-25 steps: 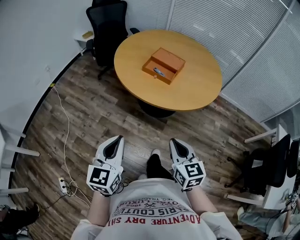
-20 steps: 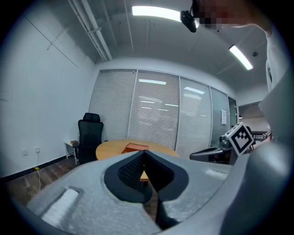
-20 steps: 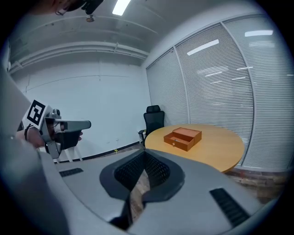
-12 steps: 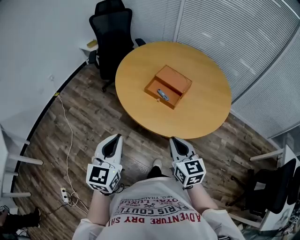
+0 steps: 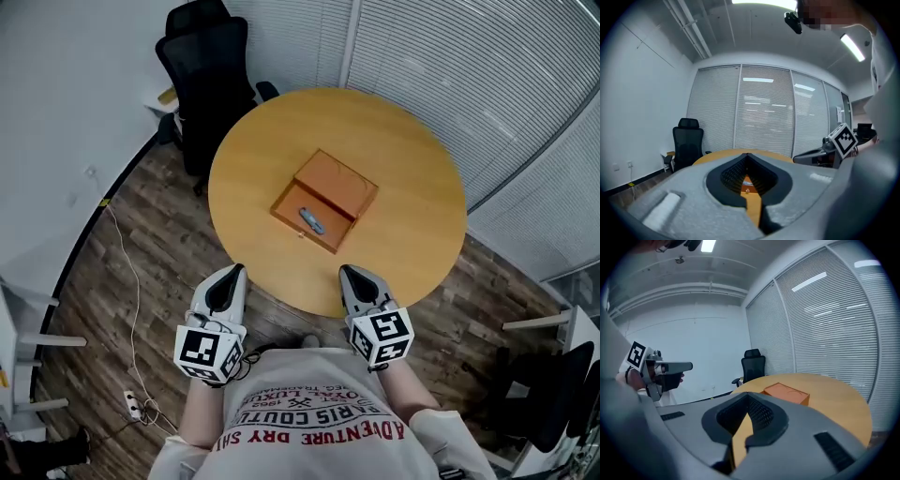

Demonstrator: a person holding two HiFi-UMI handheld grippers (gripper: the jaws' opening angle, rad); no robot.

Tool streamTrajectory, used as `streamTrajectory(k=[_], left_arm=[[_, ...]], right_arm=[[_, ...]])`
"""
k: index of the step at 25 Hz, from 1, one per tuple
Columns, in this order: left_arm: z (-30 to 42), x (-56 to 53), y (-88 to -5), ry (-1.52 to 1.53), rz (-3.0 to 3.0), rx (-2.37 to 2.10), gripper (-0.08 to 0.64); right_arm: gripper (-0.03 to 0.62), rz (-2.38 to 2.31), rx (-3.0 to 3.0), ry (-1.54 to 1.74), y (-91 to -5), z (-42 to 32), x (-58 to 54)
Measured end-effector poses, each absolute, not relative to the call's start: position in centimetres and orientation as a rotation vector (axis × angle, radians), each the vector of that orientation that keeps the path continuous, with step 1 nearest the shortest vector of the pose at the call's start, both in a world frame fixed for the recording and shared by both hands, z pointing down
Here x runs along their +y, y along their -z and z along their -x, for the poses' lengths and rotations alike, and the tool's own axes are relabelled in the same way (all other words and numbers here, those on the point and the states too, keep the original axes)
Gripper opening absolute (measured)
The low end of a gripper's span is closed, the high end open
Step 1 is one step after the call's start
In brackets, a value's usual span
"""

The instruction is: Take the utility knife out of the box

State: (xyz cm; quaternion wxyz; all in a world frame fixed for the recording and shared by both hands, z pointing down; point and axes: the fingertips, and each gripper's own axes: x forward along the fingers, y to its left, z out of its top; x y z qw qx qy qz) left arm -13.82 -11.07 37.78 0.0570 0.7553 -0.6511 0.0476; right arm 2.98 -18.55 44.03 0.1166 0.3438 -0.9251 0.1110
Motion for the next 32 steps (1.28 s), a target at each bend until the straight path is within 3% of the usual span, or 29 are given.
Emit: streamTrajectory(k=[19, 32], left_arm=[[18.6, -32.5, -38.6, -0.216, -2.638, -1.43, -0.006], [21.8, -37.1, -43.7, -0.312, -2.705, -1.096, -0.006]], right_arm=[[0.008, -1.468, -2.453, -0.487, -46.3, 1.7, -31.5], [0.008, -1.41, -2.176, -0.625, -53.4, 7.4, -33.7]])
